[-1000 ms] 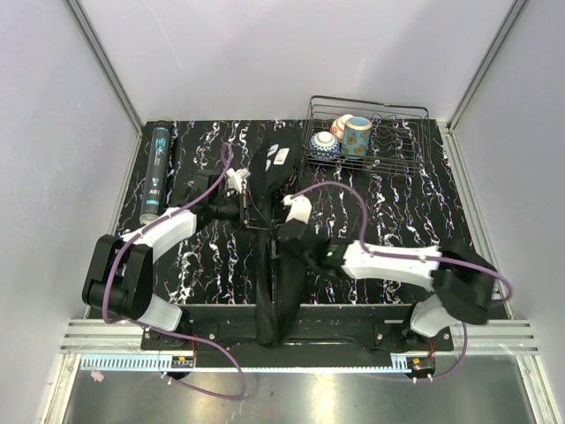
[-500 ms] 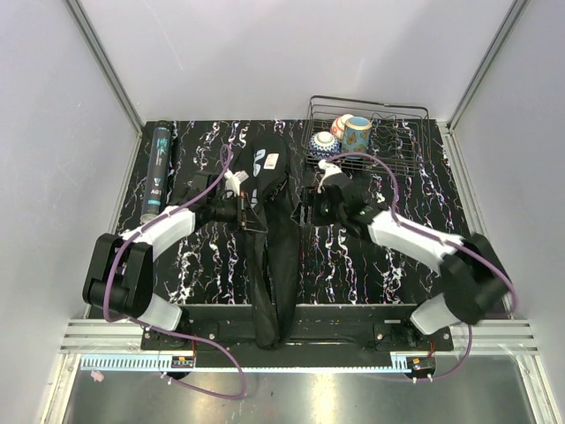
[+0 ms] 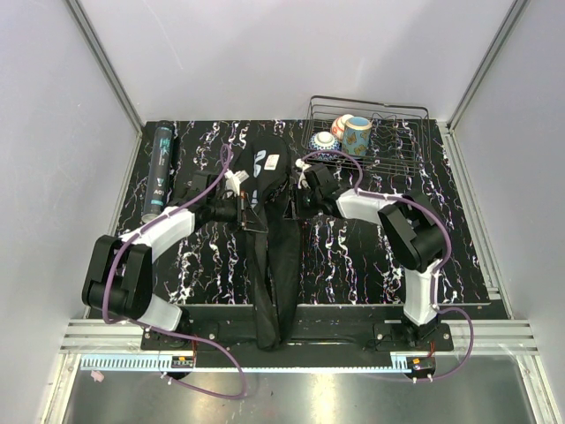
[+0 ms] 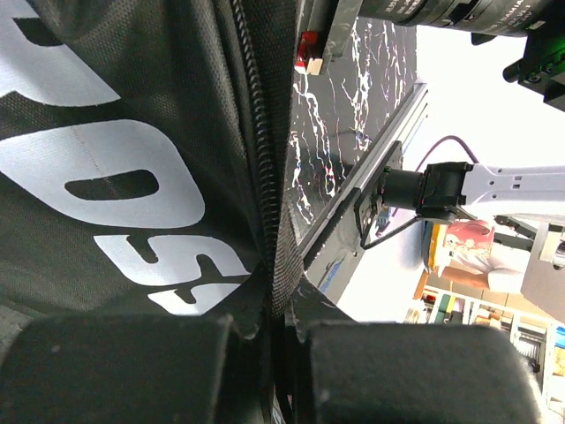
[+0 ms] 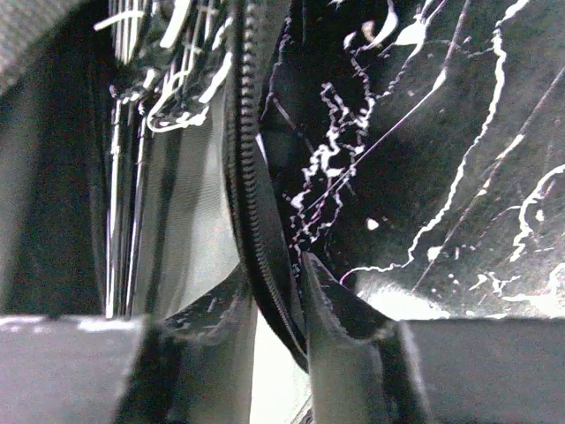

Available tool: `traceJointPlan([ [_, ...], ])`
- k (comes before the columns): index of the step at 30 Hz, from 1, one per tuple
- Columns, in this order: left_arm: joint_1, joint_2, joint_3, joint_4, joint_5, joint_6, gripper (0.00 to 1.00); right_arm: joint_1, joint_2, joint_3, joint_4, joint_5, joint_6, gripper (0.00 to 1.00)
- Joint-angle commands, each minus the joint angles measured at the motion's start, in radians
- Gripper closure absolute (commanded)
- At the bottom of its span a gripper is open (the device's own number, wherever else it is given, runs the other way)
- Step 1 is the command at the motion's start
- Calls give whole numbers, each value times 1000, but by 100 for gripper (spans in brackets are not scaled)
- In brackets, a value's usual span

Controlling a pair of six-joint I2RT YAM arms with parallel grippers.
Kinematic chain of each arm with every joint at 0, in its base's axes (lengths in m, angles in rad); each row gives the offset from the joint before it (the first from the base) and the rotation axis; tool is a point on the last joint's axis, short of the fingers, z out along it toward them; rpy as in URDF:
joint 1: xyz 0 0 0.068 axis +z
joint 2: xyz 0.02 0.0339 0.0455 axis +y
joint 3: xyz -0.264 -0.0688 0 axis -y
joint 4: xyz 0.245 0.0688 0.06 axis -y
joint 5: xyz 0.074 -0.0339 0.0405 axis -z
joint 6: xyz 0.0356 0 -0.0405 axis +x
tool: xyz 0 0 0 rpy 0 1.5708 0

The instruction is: Pack up the badminton gear

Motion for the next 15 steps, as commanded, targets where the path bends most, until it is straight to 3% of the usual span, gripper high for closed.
traceJointPlan([
  [1,-18,-53,20,7,35,38,99,2,-65,-33,145,-111,116,78],
  [3,-27,-65,42,-35,-31,64,91,5,-128,-74,187,-123,185,96],
  [4,-36,-70,46,-64,-54,87,86,13,-187,-94,204,-125,230,99],
  [6,-41,-97,53,-78,-112,98,76,34,-229,-87,171,-105,262,100],
  [7,-45,-110,51,-78,-129,101,66,42,-260,-75,140,-90,288,100],
  [9,-50,-140,56,-76,-163,104,57,67,-280,-62,123,-76,323,100],
  [13,-103,-174,68,-73,-212,115,12,106,-314,-32,107,-11,431,100],
  [15,-134,-189,82,-83,-258,124,5,120,-321,-27,95,25,483,100],
])
